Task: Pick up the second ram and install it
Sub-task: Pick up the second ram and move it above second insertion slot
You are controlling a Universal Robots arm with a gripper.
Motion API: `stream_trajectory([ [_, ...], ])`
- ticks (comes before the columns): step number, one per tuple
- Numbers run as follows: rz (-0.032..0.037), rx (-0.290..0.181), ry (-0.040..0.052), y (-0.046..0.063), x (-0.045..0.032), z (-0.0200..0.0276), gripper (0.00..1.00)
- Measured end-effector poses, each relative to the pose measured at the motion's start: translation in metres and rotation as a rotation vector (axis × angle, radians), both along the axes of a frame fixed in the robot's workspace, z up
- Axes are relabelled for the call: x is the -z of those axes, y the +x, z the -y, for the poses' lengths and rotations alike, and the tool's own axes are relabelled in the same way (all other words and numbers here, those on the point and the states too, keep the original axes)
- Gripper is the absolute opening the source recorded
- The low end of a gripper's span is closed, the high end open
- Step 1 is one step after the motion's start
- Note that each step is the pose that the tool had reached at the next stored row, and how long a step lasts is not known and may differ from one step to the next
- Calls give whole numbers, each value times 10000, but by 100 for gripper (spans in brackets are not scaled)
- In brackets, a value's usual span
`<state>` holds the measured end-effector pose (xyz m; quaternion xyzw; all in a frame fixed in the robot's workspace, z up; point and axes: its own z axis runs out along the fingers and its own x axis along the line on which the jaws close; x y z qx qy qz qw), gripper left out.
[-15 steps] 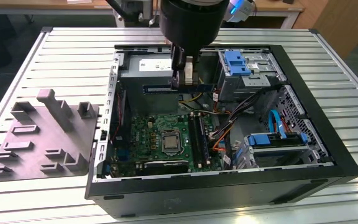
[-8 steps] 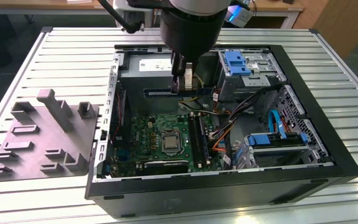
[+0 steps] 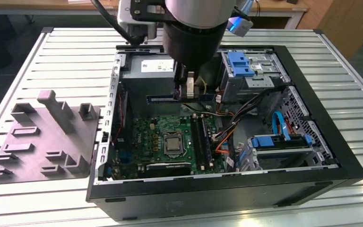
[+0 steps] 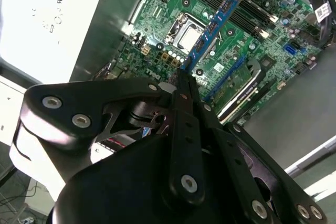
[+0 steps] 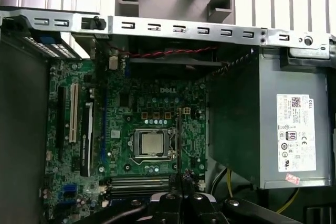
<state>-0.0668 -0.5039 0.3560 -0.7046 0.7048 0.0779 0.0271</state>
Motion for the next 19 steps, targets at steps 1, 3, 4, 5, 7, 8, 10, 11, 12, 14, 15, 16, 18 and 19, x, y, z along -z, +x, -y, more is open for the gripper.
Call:
stream_trajectory([
  [1,1,1,-2,0,12,-13,12],
  [3,1,0,-5,0,26,-47,12],
  [4,1,0,-20,0,34,-61,12],
  [5,1,-1,-62,0,44,-76,12],
  [7,1,-1,-141,0,64,-95,12],
  [8,1,-1,-185,0,75,-99,12],
  [10,0,0,-287,0,94,-106,12],
  [11,0,0,-334,0,100,-109,12],
  [12,0,-1,-344,1,101,-110,12],
  [14,1,-1,-345,1,101,-110,12],
  [15,1,-1,-346,0,101,-110,12],
  [16,1,0,-345,0,102,-110,12],
  [18,47,0,-338,0,118,-111,12],
  [19,80,-5,-337,0,126,-111,12],
])
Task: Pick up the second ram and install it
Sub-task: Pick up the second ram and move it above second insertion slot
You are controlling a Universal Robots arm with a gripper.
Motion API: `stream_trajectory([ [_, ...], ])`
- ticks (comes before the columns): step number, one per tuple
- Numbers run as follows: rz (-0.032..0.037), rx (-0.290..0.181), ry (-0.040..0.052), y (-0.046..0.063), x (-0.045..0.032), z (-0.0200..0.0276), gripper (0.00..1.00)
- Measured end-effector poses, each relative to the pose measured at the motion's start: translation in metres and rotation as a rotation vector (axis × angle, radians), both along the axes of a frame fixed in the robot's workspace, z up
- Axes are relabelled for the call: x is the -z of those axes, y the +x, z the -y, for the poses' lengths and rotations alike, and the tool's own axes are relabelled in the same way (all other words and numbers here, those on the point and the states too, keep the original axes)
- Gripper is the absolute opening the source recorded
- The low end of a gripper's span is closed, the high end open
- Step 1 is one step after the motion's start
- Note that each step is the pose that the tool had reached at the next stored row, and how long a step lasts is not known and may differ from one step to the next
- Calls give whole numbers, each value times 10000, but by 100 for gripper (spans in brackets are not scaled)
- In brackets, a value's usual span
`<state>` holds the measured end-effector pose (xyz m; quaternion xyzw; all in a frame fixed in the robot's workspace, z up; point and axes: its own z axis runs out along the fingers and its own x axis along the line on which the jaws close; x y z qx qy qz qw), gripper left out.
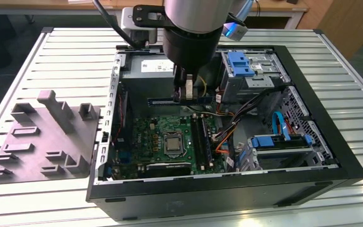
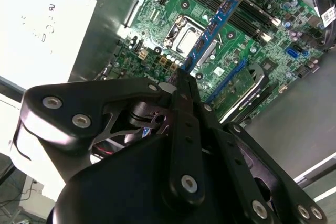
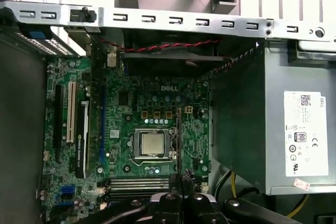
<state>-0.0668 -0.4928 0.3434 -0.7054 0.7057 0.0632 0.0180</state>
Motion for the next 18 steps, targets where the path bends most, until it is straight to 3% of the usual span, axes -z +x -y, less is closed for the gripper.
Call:
stream_trajectory([
  [3,72,-15,2,1,25,0,12],
  [11,73,-15,-45,0,83,0,12],
  [16,73,-10,-195,1,118,0,12],
  [18,72,-5,-205,1,126,0,12],
])
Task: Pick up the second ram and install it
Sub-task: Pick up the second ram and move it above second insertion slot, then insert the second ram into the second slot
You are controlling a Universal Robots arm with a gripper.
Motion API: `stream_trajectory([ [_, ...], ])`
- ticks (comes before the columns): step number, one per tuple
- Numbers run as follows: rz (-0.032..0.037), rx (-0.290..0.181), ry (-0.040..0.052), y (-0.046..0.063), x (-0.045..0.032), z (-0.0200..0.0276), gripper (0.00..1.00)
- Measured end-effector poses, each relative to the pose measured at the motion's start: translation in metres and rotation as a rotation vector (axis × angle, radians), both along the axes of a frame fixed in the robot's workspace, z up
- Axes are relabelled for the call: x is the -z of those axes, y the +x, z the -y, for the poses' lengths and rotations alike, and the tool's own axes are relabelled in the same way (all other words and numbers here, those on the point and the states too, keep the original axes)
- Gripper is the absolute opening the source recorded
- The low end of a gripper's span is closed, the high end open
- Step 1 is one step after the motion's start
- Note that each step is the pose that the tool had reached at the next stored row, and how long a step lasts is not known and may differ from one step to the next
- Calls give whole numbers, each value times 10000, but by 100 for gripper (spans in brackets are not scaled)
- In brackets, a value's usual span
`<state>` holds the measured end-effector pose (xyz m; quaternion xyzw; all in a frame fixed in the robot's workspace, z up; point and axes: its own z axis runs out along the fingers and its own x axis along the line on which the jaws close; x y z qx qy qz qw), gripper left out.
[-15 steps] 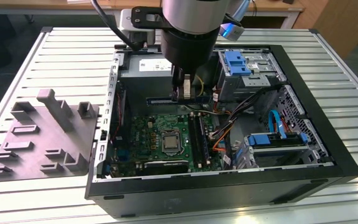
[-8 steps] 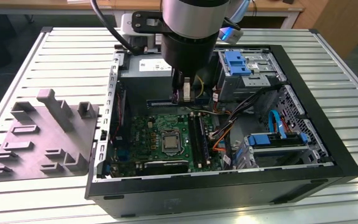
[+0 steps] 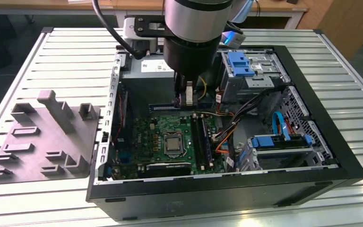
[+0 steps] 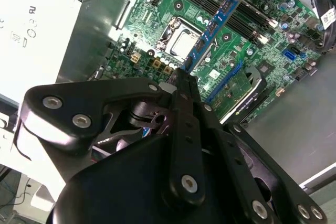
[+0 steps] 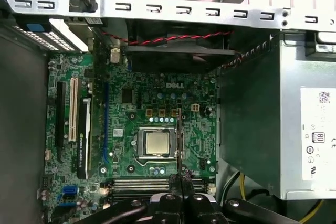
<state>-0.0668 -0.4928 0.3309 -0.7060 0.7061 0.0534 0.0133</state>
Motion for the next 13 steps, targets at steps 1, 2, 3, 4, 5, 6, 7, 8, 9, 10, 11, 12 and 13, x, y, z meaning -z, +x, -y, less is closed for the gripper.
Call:
stream_trajectory([
  [1,1,1,0,0,6,0,12],
  [2,0,1,1,0,11,0,12],
  [3,0,1,0,0,16,0,12],
  [4,0,1,-2,0,19,0,12],
  [5,0,1,-2,0,20,0,12],
  [6,0,1,-1,0,23,0,12],
  [7,0,1,-1,0,25,0,12],
  [8,0,1,-1,0,26,0,12],
  [9,0,2,-1,0,26,0,12],
  [10,0,2,0,0,27,0,12],
  [11,0,1,-1,0,27,0,12],
  [12,0,1,-1,0,27,0,12],
  [13,0,1,0,0,28,0,12],
])
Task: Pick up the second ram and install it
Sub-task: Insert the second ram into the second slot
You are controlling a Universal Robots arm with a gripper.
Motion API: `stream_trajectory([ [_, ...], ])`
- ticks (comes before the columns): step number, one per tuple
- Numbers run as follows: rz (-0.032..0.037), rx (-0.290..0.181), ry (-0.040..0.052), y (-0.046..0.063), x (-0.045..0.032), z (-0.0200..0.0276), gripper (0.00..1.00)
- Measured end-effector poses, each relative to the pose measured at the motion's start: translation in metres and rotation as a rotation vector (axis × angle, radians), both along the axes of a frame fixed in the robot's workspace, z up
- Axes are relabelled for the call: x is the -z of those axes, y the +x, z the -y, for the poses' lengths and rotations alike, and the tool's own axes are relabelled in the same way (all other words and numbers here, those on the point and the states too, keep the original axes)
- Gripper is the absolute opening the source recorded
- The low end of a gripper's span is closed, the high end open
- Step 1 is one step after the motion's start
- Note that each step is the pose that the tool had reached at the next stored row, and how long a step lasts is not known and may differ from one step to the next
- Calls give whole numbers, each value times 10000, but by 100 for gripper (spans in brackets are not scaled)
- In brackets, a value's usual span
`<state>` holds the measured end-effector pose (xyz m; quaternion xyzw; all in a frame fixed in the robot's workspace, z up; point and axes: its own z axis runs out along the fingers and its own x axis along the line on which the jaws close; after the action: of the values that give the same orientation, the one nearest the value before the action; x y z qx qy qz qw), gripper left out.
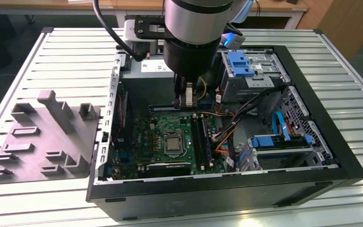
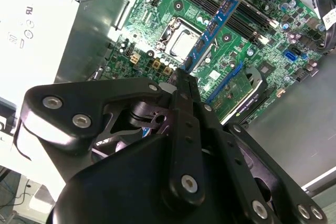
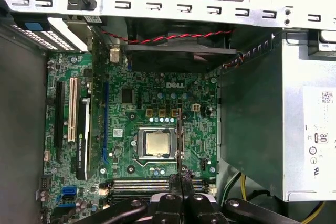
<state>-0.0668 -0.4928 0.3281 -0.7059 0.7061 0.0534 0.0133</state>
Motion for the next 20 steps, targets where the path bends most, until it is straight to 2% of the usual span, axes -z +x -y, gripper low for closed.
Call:
stream_trajectory([
  [6,1,30,0,0,1,0,12],
  [20,0,2527,0,0,9,0,12],
])
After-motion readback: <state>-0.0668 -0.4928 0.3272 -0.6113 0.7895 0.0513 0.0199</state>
